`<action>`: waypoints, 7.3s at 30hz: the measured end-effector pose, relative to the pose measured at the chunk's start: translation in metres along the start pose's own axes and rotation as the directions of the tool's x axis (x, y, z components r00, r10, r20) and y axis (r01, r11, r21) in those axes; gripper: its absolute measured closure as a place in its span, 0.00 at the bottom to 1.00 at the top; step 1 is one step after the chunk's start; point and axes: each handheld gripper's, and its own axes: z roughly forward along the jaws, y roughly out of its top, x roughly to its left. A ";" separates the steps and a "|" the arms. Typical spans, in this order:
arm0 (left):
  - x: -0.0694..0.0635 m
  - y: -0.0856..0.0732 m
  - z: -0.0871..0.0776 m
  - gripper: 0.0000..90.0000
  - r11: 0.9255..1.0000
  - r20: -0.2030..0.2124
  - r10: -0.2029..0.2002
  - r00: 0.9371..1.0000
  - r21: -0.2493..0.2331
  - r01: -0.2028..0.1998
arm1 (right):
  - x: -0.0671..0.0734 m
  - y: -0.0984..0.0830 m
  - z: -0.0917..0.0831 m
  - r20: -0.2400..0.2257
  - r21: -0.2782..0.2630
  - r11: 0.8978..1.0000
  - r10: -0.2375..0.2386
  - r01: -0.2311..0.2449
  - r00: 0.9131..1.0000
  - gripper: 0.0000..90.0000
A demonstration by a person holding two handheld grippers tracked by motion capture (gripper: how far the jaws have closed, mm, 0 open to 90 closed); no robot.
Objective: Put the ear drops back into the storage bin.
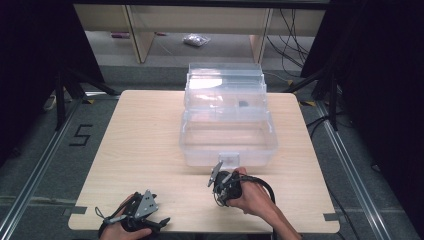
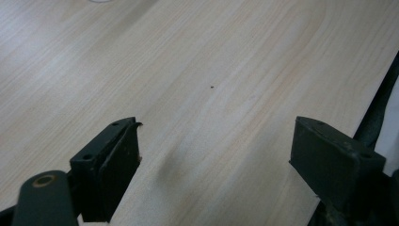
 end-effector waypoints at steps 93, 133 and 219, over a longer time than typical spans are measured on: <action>0.001 0.000 0.001 0.17 1.000 -0.002 -0.003 1.000 0.006 0.003 | -0.129 -0.049 -0.127 0.052 -0.039 0.972 0.232 -0.230 0.971 0.67; 0.001 0.000 0.002 0.17 1.000 -0.002 -0.025 1.000 -0.004 0.025 | -0.195 -0.030 -0.063 0.054 0.097 0.918 0.381 -0.385 0.923 0.67; 0.003 0.000 0.000 0.17 1.000 0.004 0.017 1.000 0.024 -0.017 | -0.194 -0.029 -0.055 0.062 0.068 0.900 0.427 -0.430 0.902 0.44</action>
